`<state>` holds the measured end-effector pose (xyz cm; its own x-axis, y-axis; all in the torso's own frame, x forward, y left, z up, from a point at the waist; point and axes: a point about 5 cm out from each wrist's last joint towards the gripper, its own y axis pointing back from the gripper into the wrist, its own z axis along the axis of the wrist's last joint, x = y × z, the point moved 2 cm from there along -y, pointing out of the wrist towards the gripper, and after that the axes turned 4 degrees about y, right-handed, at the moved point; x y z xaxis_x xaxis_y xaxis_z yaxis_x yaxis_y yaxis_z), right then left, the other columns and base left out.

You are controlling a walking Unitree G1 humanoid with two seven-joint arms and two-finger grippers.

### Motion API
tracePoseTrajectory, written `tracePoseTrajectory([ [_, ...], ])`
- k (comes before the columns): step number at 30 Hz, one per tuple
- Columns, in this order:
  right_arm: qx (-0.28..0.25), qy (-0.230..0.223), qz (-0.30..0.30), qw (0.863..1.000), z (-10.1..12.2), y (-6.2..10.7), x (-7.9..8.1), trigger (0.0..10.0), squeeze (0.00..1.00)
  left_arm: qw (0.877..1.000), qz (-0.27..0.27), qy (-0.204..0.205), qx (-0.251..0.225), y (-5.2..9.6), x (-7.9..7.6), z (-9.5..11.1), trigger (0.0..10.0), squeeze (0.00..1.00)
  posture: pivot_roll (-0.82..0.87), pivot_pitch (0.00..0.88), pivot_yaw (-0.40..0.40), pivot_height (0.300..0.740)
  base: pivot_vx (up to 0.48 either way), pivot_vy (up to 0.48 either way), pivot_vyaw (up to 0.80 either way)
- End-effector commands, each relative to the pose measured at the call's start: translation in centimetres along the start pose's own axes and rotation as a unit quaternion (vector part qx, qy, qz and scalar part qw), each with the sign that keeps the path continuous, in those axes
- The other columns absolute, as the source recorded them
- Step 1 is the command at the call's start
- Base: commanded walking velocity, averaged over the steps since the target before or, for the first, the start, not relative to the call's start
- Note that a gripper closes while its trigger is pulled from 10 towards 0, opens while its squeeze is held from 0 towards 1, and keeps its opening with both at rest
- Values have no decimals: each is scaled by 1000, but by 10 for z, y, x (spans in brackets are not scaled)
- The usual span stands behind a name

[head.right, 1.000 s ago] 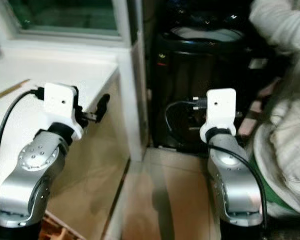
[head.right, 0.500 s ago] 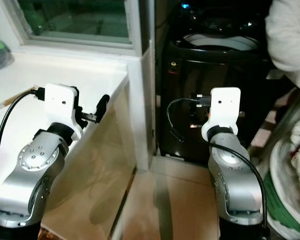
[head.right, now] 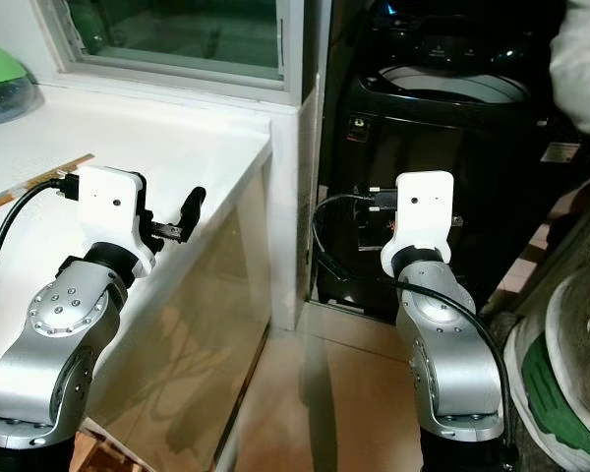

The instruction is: Clothes washing

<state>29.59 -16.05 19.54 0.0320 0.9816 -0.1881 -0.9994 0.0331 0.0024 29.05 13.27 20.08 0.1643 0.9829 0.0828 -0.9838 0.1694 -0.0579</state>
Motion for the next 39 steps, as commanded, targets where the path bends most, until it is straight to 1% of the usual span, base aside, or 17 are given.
tracePoseTrajectory([
  [1, -10, 0, 2, 1000, 5, -3, 1, 10000, 0, 1000, 9, -4, 4, 1, 3, -1, 10000, 0, -45, 0, 23, 740, 0, 0, 0],
  [16, -12, 1, -6, 1000, 5, -6, -3, 10000, 0, 1000, 14, -6, 4, -1, 4, -1, 10000, 0, -43, 0, 21, 740, 0, 0, 0],
  [28, 1, 0, -5, 1000, 0, -5, -5, 10000, 0, 1000, 12, -8, 6, -3, 4, -1, 10000, 0, -47, 0, 29, 740, 0, 0, 0],
  [34, -1, -5, -8, 1000, 1, -5, -6, 10000, 0, 1000, 12, -4, 5, -3, 3, -1, 10000, 0, -50, 0, 29, 740, 0, 0, 0],
  [37, -3, -5, -7, 1000, 2, -6, -6, 10000, 0, 1000, 27, 11, -2, -3, 6, 1, 10000, 0, -52, 0, 26, 740, 0, 0, 0],
  [39, -4, -4, -6, 1000, 3, -6, -6, 10000, 0, 1000, 28, 11, 2, -3, 8, 0, 10000, 0, -53, 0, 27, 740, 0, 0, 0],
])
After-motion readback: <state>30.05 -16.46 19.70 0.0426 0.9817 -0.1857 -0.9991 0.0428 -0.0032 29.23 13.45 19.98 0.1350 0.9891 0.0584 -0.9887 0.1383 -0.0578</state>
